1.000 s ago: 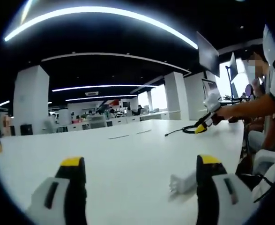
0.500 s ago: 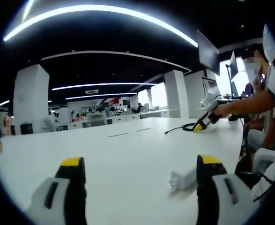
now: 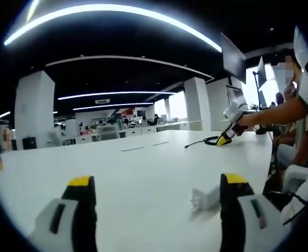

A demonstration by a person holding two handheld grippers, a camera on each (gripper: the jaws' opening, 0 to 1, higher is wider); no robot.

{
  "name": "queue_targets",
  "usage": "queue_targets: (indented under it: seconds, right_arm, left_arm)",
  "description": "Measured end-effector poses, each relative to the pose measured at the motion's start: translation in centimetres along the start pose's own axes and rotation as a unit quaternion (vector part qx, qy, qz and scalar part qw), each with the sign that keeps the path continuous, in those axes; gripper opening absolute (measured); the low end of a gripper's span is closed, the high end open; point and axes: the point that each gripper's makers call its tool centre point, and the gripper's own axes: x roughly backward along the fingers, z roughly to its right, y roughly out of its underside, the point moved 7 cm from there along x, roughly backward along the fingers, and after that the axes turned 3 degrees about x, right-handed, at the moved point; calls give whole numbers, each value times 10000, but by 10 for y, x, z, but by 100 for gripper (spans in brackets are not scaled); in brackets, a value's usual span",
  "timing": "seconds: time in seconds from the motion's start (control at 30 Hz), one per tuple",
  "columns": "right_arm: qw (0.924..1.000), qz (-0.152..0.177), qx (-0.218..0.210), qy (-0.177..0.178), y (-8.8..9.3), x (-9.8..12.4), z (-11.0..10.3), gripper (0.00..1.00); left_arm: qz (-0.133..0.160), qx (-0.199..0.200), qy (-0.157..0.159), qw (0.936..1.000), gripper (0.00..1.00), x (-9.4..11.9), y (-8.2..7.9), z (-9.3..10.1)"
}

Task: Plug the desk Type‑C cable into the charger adapter.

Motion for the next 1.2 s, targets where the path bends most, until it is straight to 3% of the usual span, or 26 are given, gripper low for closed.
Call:
queue_targets:
  seconds: [0.8, 1.2]
  right_arm:
    - [9999, -106, -41, -25, 1, 3, -4, 5]
    - [9999, -68, 96, -54, 2, 4, -4, 4]
  left_arm:
    - [-86, 3, 14, 10000, 98, 1, 4, 0]
    - [-89, -28, -9, 10000, 98, 2, 4, -1]
